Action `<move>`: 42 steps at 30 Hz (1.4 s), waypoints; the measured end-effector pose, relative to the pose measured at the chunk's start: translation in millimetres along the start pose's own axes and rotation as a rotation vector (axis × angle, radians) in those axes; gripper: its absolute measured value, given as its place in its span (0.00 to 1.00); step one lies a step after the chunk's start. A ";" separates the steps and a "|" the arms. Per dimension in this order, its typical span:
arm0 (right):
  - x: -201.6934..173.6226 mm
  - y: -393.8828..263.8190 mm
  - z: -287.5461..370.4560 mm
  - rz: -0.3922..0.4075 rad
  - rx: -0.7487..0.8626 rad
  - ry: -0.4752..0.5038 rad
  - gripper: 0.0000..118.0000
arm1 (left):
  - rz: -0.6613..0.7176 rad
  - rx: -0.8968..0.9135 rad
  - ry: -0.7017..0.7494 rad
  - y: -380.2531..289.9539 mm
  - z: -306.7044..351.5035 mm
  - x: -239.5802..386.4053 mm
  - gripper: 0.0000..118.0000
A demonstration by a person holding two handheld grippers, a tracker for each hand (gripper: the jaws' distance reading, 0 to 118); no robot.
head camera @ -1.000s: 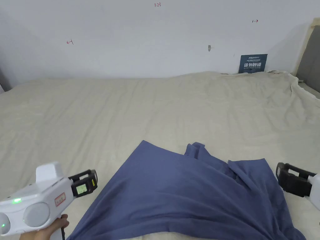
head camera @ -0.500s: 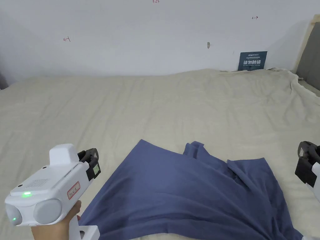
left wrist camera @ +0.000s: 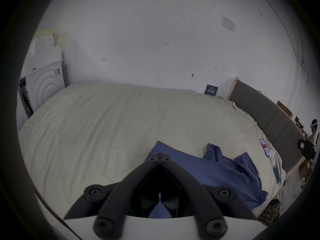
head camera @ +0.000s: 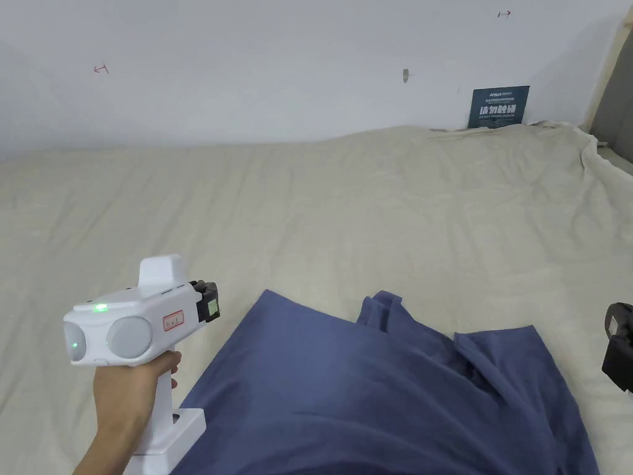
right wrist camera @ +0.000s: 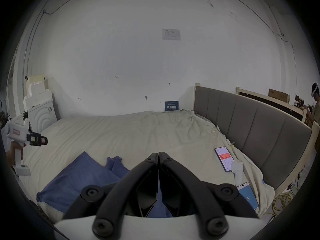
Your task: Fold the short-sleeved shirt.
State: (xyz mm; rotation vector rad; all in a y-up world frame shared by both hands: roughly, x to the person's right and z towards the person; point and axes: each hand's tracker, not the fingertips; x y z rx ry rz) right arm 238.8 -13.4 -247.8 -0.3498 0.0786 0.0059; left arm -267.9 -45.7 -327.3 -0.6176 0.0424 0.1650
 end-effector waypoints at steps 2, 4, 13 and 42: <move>1.4 -2.3 -12.6 -0.009 -0.018 -0.005 0.00 | -0.024 -0.054 0.003 10.1 -33.6 1.9 0.00; 3.2 -4.9 -26.0 -0.013 -0.036 -0.013 0.00 | -0.052 -0.151 -0.005 17.6 -71.0 3.8 0.00; 7.4 -25.3 -63.9 -0.031 -0.108 -0.049 0.00 | -0.134 -0.347 0.050 16.8 -195.8 9.0 0.76; 33.1 -86.0 -185.9 -0.104 -0.594 -0.042 0.76 | -0.131 -0.242 -0.068 10.7 -117.2 21.3 0.00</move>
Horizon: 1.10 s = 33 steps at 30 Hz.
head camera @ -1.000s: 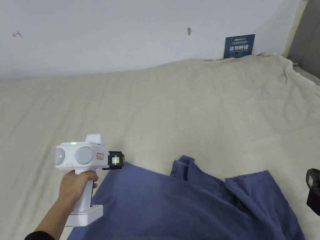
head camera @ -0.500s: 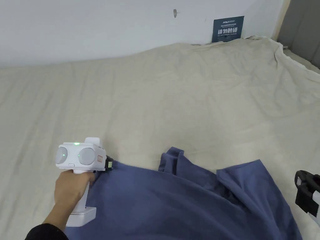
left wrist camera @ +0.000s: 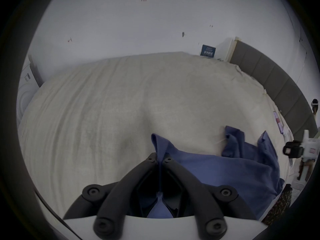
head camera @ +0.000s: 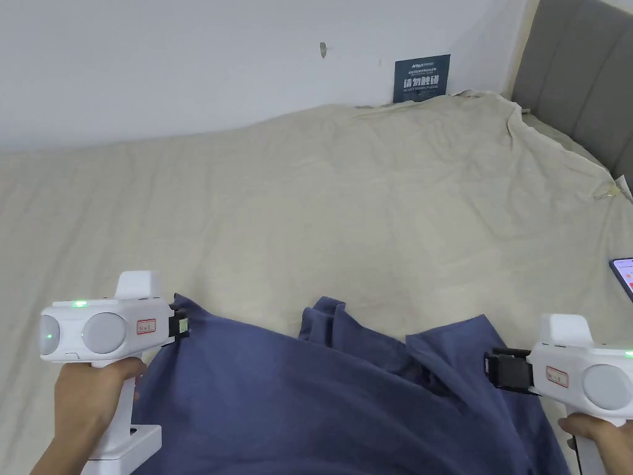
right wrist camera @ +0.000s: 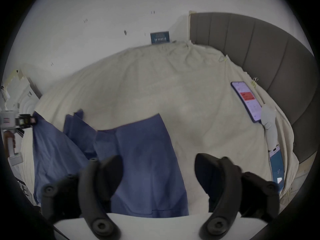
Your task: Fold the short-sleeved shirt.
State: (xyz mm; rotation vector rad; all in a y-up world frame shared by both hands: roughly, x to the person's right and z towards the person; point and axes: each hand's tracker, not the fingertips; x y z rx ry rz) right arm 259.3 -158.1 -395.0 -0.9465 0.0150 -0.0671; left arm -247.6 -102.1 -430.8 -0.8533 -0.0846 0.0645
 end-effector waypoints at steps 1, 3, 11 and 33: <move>-0.6 -1.5 -4.9 0.006 -0.024 -0.021 0.76 | 0.007 0.007 -0.004 1.4 1.6 -4.3 0.00; -1.8 -7.9 -12.9 0.018 -0.068 -0.055 0.75 | 0.011 0.014 -0.007 1.4 8.9 -6.3 0.00; 6.4 -37.3 -28.2 -0.052 -0.101 -0.064 0.29 | 0.018 0.021 0.010 -3.2 21.6 -5.3 0.00; -8.2 23.7 160.9 0.025 0.419 0.114 0.00 | 0.139 0.184 0.053 -12.5 121.4 -34.8 0.00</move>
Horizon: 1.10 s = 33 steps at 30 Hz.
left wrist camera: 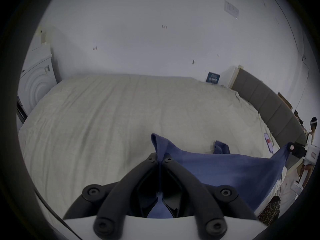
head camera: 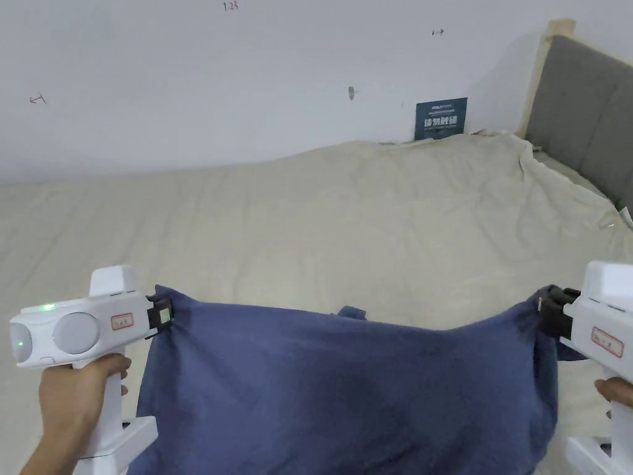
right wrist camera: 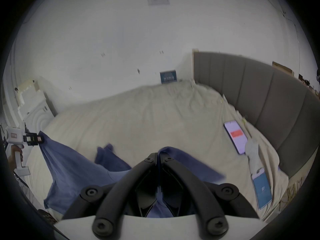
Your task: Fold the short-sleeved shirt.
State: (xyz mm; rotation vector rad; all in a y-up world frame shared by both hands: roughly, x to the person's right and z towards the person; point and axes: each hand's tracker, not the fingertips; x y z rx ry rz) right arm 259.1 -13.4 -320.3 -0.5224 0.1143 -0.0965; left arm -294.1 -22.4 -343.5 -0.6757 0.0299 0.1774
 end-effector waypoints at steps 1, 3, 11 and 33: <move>-4.1 10.7 2.2 0.010 0.022 0.010 0.00 | 0.009 0.017 0.002 5.3 7.0 -3.2 0.00; -14.1 34.3 1.8 0.021 0.059 0.038 0.00 | 0.021 0.059 0.015 20.7 21.3 -9.9 0.00; -59.8 137.7 -30.2 0.126 0.195 0.095 0.00 | 0.013 0.227 0.084 106.4 66.4 -25.6 0.00; -123.7 359.3 -58.2 0.236 0.541 0.055 0.00 | -0.049 0.516 0.155 313.0 91.3 -22.0 0.00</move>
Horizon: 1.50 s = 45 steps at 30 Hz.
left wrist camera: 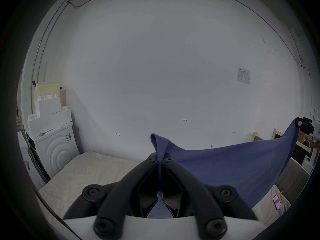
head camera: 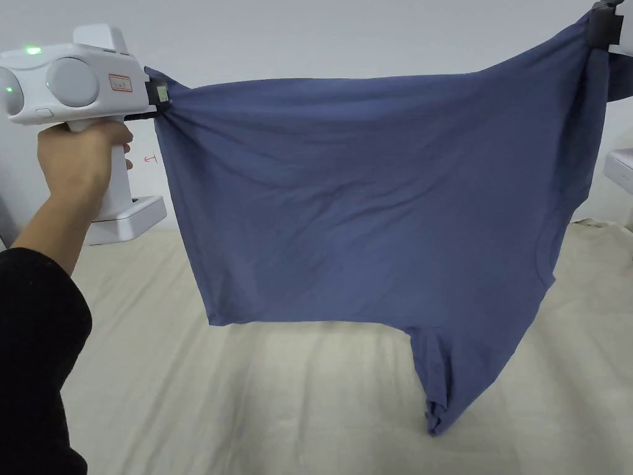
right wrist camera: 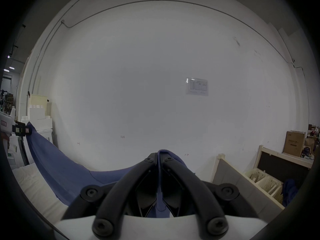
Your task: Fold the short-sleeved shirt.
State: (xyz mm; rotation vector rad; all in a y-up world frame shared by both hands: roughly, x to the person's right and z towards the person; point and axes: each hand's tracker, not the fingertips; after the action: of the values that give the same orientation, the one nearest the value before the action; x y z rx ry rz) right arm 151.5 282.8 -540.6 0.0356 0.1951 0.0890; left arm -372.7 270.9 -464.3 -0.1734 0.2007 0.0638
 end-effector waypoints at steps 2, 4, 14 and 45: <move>0.8 -7.0 -4.5 0.005 0.001 -0.001 0.00 | 0.007 -0.004 -0.006 -7.9 -6.7 -1.2 0.00; -0.5 -22.2 -7.8 0.003 -0.007 0.001 0.00 | 0.004 -0.031 -0.001 -23.2 -16.5 -1.9 0.00; -10.4 -161.3 -24.9 -0.025 -0.247 0.030 0.00 | -0.011 -0.266 0.025 -157.9 -51.9 -6.8 0.00; -20.5 -368.6 289.8 -0.235 -0.613 0.084 0.00 | 0.191 -0.590 0.064 -429.3 189.9 -52.5 0.00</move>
State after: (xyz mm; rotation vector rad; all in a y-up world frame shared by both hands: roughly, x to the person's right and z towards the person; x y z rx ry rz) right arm 219.3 -93.8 -268.8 -0.6017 0.2476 -0.0864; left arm -352.9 -119.8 -199.5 -0.7448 0.2578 0.3087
